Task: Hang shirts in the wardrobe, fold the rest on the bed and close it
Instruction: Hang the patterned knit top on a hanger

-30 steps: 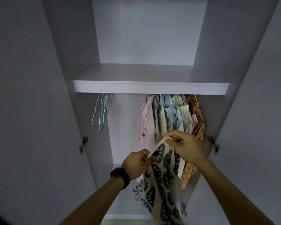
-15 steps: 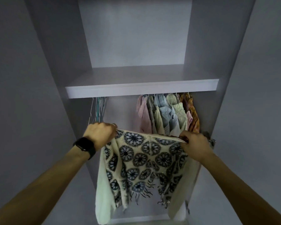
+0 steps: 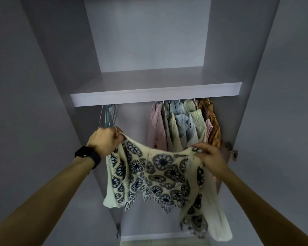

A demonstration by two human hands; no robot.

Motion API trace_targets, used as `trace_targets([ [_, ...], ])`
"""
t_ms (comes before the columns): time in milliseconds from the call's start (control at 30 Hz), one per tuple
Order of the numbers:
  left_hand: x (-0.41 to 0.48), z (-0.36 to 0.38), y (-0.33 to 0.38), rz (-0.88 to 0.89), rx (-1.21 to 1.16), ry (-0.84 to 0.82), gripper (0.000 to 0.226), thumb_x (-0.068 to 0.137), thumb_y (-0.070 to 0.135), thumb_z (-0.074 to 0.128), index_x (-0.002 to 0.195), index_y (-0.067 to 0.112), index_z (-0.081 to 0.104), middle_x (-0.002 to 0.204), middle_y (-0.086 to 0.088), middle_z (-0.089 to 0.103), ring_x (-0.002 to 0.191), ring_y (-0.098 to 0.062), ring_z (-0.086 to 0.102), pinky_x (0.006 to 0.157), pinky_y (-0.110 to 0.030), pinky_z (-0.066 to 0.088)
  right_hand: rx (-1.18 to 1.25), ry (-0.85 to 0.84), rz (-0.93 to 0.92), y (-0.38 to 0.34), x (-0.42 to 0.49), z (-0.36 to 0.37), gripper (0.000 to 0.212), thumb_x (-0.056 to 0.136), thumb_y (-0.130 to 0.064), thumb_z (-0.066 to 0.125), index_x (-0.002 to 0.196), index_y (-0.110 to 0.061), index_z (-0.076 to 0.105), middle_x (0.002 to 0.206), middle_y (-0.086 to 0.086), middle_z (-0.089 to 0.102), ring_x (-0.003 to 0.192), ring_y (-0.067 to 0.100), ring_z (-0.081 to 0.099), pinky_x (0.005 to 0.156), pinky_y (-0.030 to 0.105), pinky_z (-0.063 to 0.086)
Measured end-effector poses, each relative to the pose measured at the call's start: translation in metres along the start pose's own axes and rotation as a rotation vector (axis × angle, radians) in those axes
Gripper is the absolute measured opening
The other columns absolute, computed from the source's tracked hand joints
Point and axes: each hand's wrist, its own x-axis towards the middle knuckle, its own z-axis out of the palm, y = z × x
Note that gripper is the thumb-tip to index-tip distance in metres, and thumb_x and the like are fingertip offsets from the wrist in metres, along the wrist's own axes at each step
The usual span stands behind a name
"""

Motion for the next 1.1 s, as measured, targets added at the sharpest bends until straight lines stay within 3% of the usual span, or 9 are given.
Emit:
trace_targets([
  [100, 0.001, 0.004, -0.007, -0.033, -0.022, -0.004, 0.011, 0.097, 0.03, 0.053, 0.094, 0.028, 0.064, 0.075, -0.003, 0.061, 0.066, -0.025, 0.051, 0.061, -0.03, 0.039, 0.246, -0.024, 0.296, 0.015, 0.006, -0.002, 0.042, 0.085, 0.006, 0.065, 0.073, -0.032, 0.08, 0.082, -0.01, 0.075, 0.082, 0.014, 0.073, 0.065, 0.021, 0.055],
  [200, 0.0, 0.011, -0.012, -0.084, -0.064, -0.058, 0.014, 0.097, 0.029, 0.052, 0.098, 0.024, 0.066, 0.08, -0.003, 0.063, 0.07, -0.025, 0.055, 0.063, -0.029, 0.04, -0.07, -0.049, 0.111, 0.031, 0.004, -0.003, 0.016, 0.082, -0.033, 0.082, 0.077, -0.034, 0.067, 0.081, -0.011, 0.066, 0.083, 0.01, 0.065, 0.069, 0.022, 0.048],
  [300, -0.002, 0.017, -0.013, -0.11, -0.115, -0.089, 0.016, 0.097, 0.027, 0.052, 0.099, 0.025, 0.067, 0.076, 0.001, 0.062, 0.068, -0.021, 0.057, 0.062, -0.028, 0.04, -0.059, -0.06, 0.016, 0.028, -0.003, 0.003, 0.031, 0.072, -0.058, 0.081, 0.079, -0.029, 0.073, 0.079, -0.002, 0.07, 0.077, 0.014, 0.066, 0.066, 0.026, 0.049],
  [400, -0.003, 0.022, -0.007, -0.113, -0.131, -0.108, 0.016, 0.097, 0.026, 0.051, 0.098, 0.026, 0.067, 0.073, 0.006, 0.059, 0.064, -0.014, 0.056, 0.058, -0.026, 0.039, 0.15, -0.116, 0.079, 0.023, 0.001, 0.004, 0.038, 0.077, -0.053, 0.079, 0.085, -0.016, 0.08, 0.092, 0.022, 0.069, 0.085, 0.026, 0.068, 0.077, 0.032, 0.051],
  [500, -0.004, 0.027, -0.003, -0.102, -0.139, -0.111, 0.016, 0.097, 0.026, 0.051, 0.098, 0.026, 0.067, 0.077, 0.005, 0.061, 0.066, -0.013, 0.056, 0.057, -0.024, 0.039, 0.019, -0.141, 0.126, 0.022, 0.004, 0.004, 0.008, 0.093, -0.035, 0.07, 0.09, -0.039, 0.076, 0.087, -0.005, 0.074, 0.085, 0.005, 0.069, 0.08, 0.032, 0.053],
  [600, -0.005, 0.029, -0.004, -0.089, -0.131, -0.124, 0.014, 0.098, 0.026, 0.054, 0.096, 0.029, 0.067, 0.081, 0.006, 0.063, 0.073, -0.015, 0.058, 0.063, -0.024, 0.041, -0.365, -0.078, -0.041, 0.023, 0.004, 0.005, 0.015, 0.095, -0.033, 0.068, 0.092, -0.04, 0.055, 0.083, -0.02, 0.065, 0.076, -0.007, 0.06, 0.064, 0.02, 0.047],
  [733, -0.006, 0.027, -0.011, -0.132, -0.15, -0.174, 0.006, 0.096, 0.032, 0.062, 0.093, 0.034, 0.067, 0.078, 0.013, 0.062, 0.08, -0.014, 0.061, 0.067, -0.023, 0.042, -0.575, -0.091, -0.274, 0.032, 0.009, 0.001, 0.011, 0.097, -0.016, 0.065, 0.086, -0.017, 0.068, 0.084, 0.0, 0.068, 0.078, 0.021, 0.065, 0.068, 0.032, 0.05],
  [900, -0.009, 0.028, -0.02, -0.158, -0.49, -0.328, 0.015, 0.086, 0.039, 0.076, 0.093, 0.026, 0.079, 0.09, 0.013, 0.074, 0.087, -0.005, 0.067, 0.085, -0.021, 0.047, -0.434, -0.024, -0.027, 0.049, 0.009, 0.001, 0.013, 0.103, -0.013, 0.049, 0.091, -0.018, 0.049, 0.074, 0.005, 0.06, 0.065, 0.028, 0.059, 0.06, 0.045, 0.049],
  [1100, -0.015, 0.018, -0.023, -0.22, -0.796, -0.677, 0.026, 0.087, 0.014, 0.074, 0.113, 0.018, 0.075, 0.105, 0.001, 0.076, 0.101, -0.011, 0.07, 0.09, -0.025, 0.054, -0.365, 0.047, 0.022, 0.04, 0.012, 0.008, 0.014, 0.103, -0.017, 0.048, 0.091, -0.022, 0.043, 0.072, 0.003, 0.055, 0.061, 0.022, 0.056, 0.051, 0.033, 0.04],
])
